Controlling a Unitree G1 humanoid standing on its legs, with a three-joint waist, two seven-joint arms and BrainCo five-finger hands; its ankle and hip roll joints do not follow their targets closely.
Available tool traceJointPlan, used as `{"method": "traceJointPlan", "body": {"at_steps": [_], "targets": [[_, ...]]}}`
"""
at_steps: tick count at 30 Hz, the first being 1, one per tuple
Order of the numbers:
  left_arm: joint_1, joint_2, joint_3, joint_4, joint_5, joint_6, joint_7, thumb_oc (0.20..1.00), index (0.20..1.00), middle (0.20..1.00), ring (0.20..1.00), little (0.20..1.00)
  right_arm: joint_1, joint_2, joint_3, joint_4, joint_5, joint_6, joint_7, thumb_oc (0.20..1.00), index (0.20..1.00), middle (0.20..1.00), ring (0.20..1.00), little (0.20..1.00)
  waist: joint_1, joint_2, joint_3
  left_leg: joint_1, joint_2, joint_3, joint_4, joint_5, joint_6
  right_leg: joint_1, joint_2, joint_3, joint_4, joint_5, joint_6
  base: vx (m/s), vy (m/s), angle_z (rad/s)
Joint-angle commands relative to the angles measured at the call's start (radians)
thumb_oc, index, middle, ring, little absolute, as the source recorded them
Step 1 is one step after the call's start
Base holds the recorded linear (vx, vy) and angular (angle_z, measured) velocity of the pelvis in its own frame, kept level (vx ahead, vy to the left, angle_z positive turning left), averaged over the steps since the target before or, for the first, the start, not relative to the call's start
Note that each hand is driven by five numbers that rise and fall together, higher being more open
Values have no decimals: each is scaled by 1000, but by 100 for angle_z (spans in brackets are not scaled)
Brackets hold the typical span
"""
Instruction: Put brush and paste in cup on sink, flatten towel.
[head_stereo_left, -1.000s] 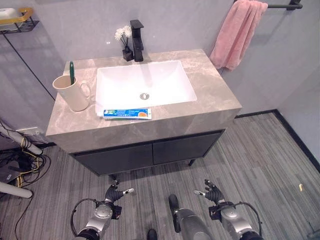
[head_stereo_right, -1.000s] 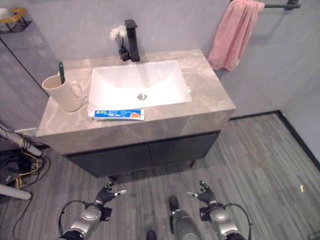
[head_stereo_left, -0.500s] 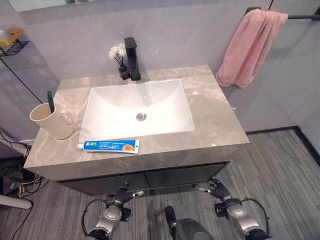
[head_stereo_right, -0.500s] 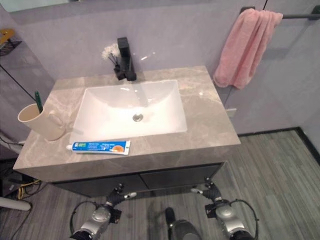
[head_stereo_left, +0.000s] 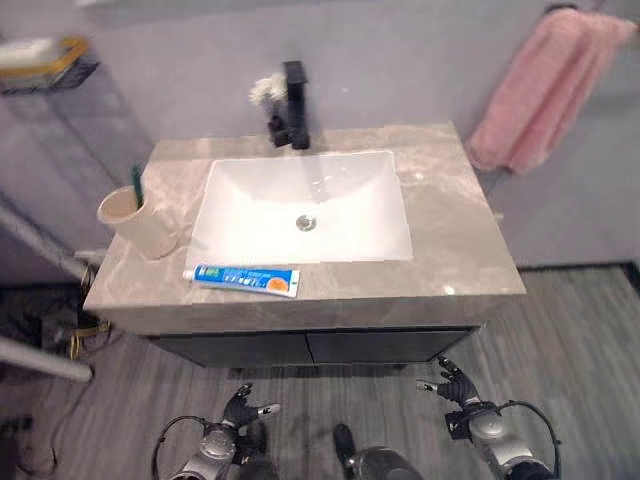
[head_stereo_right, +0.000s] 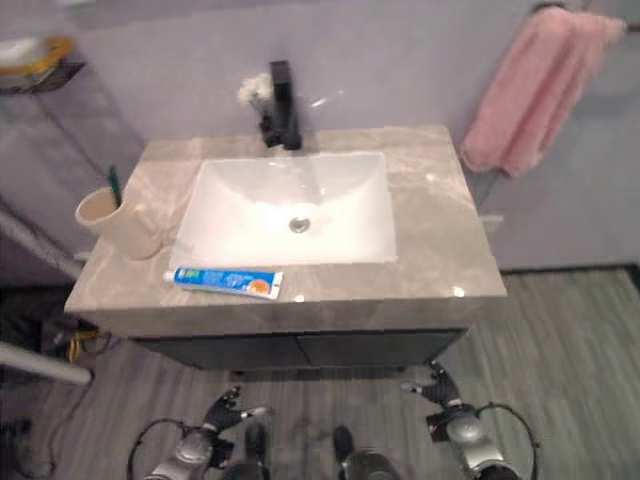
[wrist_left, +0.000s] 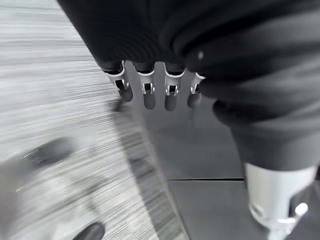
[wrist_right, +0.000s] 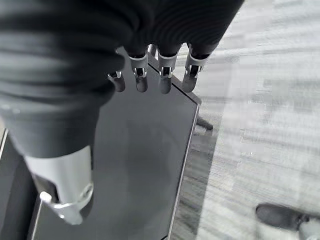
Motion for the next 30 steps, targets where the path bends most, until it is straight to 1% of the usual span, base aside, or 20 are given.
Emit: {"method": "traceJointPlan", "body": {"at_steps": [1,5,7,14,15,18,19,20,21,22,23,24,25,26,27,28,30], "targets": [[-32,72,30,-16,24,-38,-5,1000,1000,1000,1000,1000,7,17,0,-60,-10,-19,0,1000,1000,1000,1000,1000,18,-73,-25,-5,-51,41,19,46,26,31,-162,31,3,1,118,64,177,-47],[-29,80,49,4,20,-36,5,1000,1000,1000,1000,1000,-2,35,6,-55,-42,-14,-8,1000,1000,1000,1000,1000,31,-81,-31,10,-66,62,10,29,34,37,-191,42,-26,15,138,42,111,-30],[-21,82,57,2,14,-37,6,1000,1000,1000,1000,1000,3,41,4,-62,-45,-15,-11,1000,1000,1000,1000,1000,35,-86,-33,14,-68,66,10,22,35,41,-201,36,-37,21,145,39,54,-2],[-5,89,64,-9,22,-39,11,1000,1000,1000,1000,1000,-1,54,20,-80,-96,-15,-30,1000,1000,1000,1000,1000,51,-103,-34,16,-73,78,10,9,42,40,-216,28,-58,36,162,36,57,-9],[-5,94,48,-17,53,-39,11,1000,1000,1000,1000,1000,-2,55,29,-83,-119,-15,-31,1000,1000,1000,1000,1000,52,-110,-35,18,-74,78,10,5,46,41,-218,26,-56,36,167,18,40,-2],[-4,98,29,-25,84,-41,8,1000,1000,1000,1000,1000,3,54,38,-93,-143,-15,-26,1000,1000,1000,1000,1000,50,-117,-35,23,-79,77,10,-1,50,44,-222,24,-52,35,171,30,77,-1],[-5,105,9,-42,121,-40,2,1000,1000,1000,1000,1000,5,49,48,-96,-170,-13,-24,1000,1000,1000,1000,1000,49,-125,-34,28,-87,77,10,-12,60,42,-225,27,-45,37,178,22,100,-2],[-4,105,9,-42,121,-40,2,1000,1000,1000,1000,1000,5,49,48,-96,-170,-13,-24,1000,1000,1000,1000,1000,49,-126,-34,29,-87,78,10,-12,60,42,-225,27,-45,37,178,17,137,-3],[1,113,-8,-65,150,-42,-1,1000,1000,1000,1000,1000,9,46,50,-103,-184,-14,-22,1000,1000,1000,1000,1000,50,-134,-31,34,-99,81,10,-24,70,34,-231,34,-44,51,191,-13,95,-3],[5,111,-9,-71,150,-42,-4,1000,1000,1000,1000,1000,7,44,55,-108,-194,-14,-20,1000,1000,1000,1000,1000,48,-139,-28,34,-107,85,14,-29,76,25,-234,44,-44,73,202,-35,129,-8],[7,113,-8,-79,147,-41,-4,1000,1000,1000,1000,1000,2,41,60,-118,-208,-12,-17,1000,1000,1000,1000,1000,52,-142,-22,31,-111,87,17,-32,82,9,-232,52,-40,82,210,-74,68,-19],[10,116,-8,-88,152,-41,-3,1000,1000,1000,1000,1000,-9,43,67,-118,-212,-10,-17,1000,1000,1000,1000,1000,64,-142,-13,28,-108,95,18,-33,84,-16,-227,43,-24,86,213,-117,35,-32],[11,118,-8,-100,152,-41,1,1000,1000,1000,1000,1000,-26,48,77,-114,-215,-11,-20,1000,1000,1000,1000,1000,85,-142,2,30,-102,110,18,-38,83,-49,-234,-30,5,95,211,-102,-3,-41],[10,119,-8,-100,152,-41,1,1000,1000,1000,1000,1000,-27,48,77,-113,-215,-11,-20,1000,1000,1000,1000,1000,87,-143,-1,25,-101,112,17,-34,83,-55,-233,-27,5,98,211,-151,-25,-54],[9,128,-10,-129,143,-44,2,1000,1000,1000,1000,1000,-51,48,91,-122,-221,-9,-23,1000,1000,1000,1000,1000,98,-139,14,17,-95,125,11,-26,77,-81,-264,-127,7,135,202,-160,-63,-72],[2,150,-16,-172,128,-52,-6,1000,1000,1000,1000,1000,-69,38,111,-156,-245,-14,-23,1000,1000,1000,1000,1000,84,-139,20,-9,-87,117,10,-8,64,-81,-253,-115,-16,125,203,-148,-67,-77],[3,156,-14,-166,131,-56,-9,1000,1000,1000,1000,1000,-64,37,114,-153,-248,-15,-23,1000,1000,1000,1000,1000,88,-145,15,-11,-86,117,10,-7,61,-78,-251,-101,-25,120,199,-18,-45,-24]]}}
